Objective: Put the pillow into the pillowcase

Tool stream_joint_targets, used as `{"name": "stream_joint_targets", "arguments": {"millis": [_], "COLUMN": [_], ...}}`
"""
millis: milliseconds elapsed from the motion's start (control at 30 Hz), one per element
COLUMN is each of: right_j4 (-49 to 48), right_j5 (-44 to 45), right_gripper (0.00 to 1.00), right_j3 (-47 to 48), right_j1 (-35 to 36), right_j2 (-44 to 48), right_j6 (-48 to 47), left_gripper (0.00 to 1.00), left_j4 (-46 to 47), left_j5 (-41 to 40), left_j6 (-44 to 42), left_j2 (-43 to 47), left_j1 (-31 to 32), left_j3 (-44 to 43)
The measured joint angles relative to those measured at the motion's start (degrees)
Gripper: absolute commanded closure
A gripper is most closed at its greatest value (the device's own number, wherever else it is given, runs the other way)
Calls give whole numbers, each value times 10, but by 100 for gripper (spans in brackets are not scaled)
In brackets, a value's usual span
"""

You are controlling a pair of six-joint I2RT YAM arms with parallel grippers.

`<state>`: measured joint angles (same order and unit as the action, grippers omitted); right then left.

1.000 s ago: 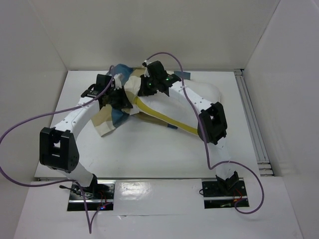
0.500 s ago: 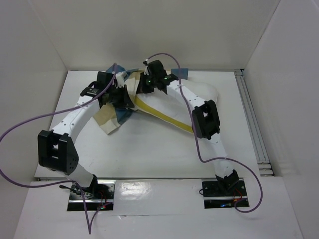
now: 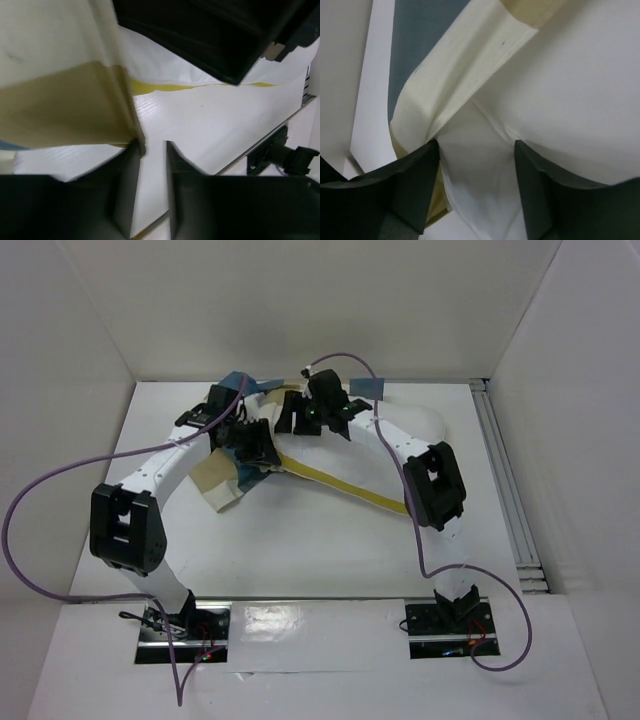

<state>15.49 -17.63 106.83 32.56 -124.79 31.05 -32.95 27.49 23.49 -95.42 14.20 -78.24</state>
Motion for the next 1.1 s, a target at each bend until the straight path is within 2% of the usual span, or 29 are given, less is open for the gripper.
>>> {"name": "stream_joint_targets", "arguments": {"millis": [33,133,300,333,367,400,433,533,633,700,900,1033,1067,1100], "right_j4": [6,27,101,113,121,130,138,152,166,172,180,164,153,149], "right_j5": [7,40,113,133,152,170,186,227,262,266,246,228,220,215], "right_gripper": [25,22,22,21,18,15,13,5,0,0,0,0,2,2], "right_j3": [-5,-50,-138,-148,-160,-170,-179,-208,-230,-249,-310,-323,-331,-335], "right_j1": [0,-3,-33,-46,-61,-83,-104,-190,-255,-283,-314,-321,-323,-324], "right_j2": [7,60,212,242,270,297,317,347,329,306,259,252,251,250], "right_j6": [-9,-29,-58,-63,-66,-68,-70,-71,-68,-65,-49,-38,-36,-35], "left_gripper": [40,39,91,91,86,74,49,26,23,23,22,34,48,58], "left_j4": [-13,-52,-88,-94,-98,-103,-107,-102,-89,-90,-97,-103,-105,-106], "left_j5": [-6,-25,-66,-76,-88,-99,-111,-149,-192,-232,-332,-382,-393,-403], "left_j6": [-1,-15,-22,-19,-16,-9,-6,23,36,39,33,20,17,18], "left_j2": [0,0,0,0,-1,-7,-15,-78,-142,-186,-278,-298,-300,-301], "left_j1": [0,2,3,2,2,2,2,3,6,11,50,71,75,77], "left_j3": [-8,-39,-87,-98,-110,-125,-148,-243,-306,-340,-378,-383,-386,-390]}}
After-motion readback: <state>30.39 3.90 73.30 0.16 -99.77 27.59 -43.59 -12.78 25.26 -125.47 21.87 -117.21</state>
